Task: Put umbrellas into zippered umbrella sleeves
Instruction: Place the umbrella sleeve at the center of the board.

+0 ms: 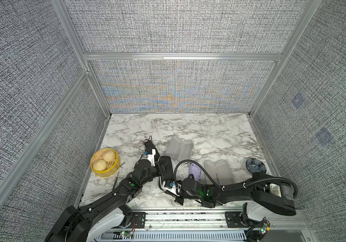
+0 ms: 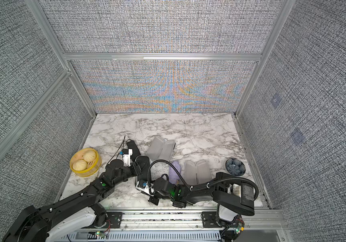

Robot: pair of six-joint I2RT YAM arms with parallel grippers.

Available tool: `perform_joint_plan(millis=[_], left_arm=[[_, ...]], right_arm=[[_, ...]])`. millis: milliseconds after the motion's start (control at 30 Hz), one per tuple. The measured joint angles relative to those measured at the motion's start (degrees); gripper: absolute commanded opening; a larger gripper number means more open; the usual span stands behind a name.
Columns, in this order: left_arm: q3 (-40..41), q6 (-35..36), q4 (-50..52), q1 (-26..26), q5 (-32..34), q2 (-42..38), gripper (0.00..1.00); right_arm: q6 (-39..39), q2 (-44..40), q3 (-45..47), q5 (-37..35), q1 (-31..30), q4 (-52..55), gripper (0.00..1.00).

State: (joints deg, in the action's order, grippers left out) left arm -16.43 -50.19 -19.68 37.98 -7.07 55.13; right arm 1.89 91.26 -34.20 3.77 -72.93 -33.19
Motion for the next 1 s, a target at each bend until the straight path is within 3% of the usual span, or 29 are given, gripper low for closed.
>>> perform_joint_plan(millis=[167,300,467,667,1000], left_arm=[[3.7,-1.1,-3.4,-0.3,3.7,0.0,0.2],[6.0,-1.4,-4.1,-0.3,6.5,0.9,0.21],[7.2,-1.3,-1.3,-0.3,10.1,-2.3,0.32],[8.1,-1.8,1.4,-0.3,12.2,-3.9,0.36],[11.1,-2.3,5.1,-0.3,13.8,-5.3,0.61]], right_arm=[[-1.2,3.3,-1.4,2.2,2.5,0.6,0.0],[-2.1,7.3,-4.1,4.3,3.5,3.3,0.0],[-3.5,9.4,-7.6,5.1,3.7,7.3,0.0],[-3.9,10.8,-9.6,5.7,4.1,10.6,0.0],[-6.0,11.5,-9.8,5.1,5.1,12.0,0.0]])
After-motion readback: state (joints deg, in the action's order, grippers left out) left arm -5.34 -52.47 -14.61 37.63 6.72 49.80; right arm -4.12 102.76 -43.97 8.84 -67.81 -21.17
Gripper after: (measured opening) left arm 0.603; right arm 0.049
